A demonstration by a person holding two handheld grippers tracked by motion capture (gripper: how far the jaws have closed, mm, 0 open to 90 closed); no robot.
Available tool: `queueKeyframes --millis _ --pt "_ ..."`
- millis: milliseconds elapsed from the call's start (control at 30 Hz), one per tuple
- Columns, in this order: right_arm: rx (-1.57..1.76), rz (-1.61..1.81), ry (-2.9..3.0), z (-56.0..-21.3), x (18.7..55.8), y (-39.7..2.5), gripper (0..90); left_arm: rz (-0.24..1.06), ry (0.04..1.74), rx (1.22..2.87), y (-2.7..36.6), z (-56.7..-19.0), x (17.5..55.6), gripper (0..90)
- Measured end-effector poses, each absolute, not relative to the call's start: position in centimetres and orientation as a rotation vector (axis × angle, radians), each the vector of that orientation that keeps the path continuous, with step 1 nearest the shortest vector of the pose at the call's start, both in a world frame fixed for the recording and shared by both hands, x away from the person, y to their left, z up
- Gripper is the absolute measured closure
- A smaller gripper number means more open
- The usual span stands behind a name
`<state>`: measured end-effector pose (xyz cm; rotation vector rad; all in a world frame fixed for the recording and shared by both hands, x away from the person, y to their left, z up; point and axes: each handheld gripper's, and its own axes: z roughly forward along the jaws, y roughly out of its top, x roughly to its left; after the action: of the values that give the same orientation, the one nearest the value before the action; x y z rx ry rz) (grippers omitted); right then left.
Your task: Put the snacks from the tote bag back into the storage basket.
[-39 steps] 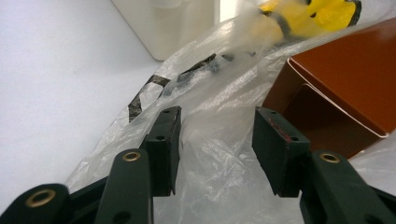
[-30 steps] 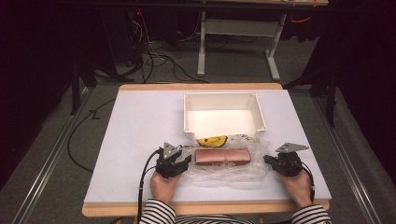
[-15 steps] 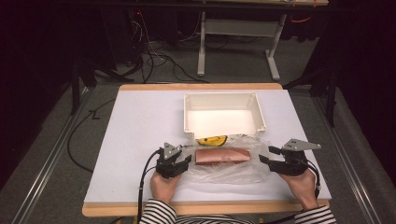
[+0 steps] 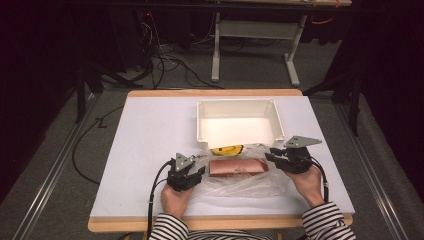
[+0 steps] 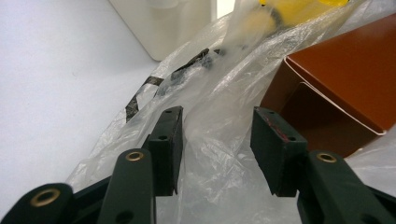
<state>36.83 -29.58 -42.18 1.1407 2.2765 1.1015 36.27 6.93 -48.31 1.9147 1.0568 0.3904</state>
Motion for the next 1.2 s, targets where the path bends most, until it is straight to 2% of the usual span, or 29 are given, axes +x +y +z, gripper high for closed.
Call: queueKeyframes --millis 33,67,100,367,767,800,967,1067,1200 --pt "1.139 1.104 2.288 -42.3 37.0 -29.5 79.1 0.388 1.056 1.915 6.9 -48.3 36.3 55.2" --pt "1.135 1.097 2.303 -42.6 37.1 -29.5 89.0 0.385 1.054 1.914 7.0 -48.3 36.3 56.4" --pt "1.137 1.088 2.306 -42.7 37.1 -29.5 89.9 0.385 1.053 1.912 7.0 -48.3 36.3 56.7" --pt "1.174 1.038 2.266 -43.2 37.7 -30.4 90.0 0.38 1.046 1.877 7.3 -48.3 36.1 57.7" --pt "1.273 0.906 2.286 -46.6 38.9 -31.5 90.0 0.383 1.054 1.897 7.2 -48.2 36.3 57.2" --pt "1.28 0.901 2.29 -46.6 38.9 -31.5 88.8 0.383 1.054 1.897 7.2 -48.2 36.3 57.2" --pt "1.296 0.958 2.24 -45.6 38.1 -31.8 68.3 0.38 1.073 1.908 7.5 -48.0 36.2 55.8" --pt "1.255 1.032 2.194 -44.1 36.7 -31.9 61.9 0.386 1.068 1.911 7.8 -47.7 35.9 55.1" --pt "1.179 1.093 2.172 -42.6 34.6 -31.7 59.7 0.382 1.059 1.922 7.9 -47.3 35.4 53.9"
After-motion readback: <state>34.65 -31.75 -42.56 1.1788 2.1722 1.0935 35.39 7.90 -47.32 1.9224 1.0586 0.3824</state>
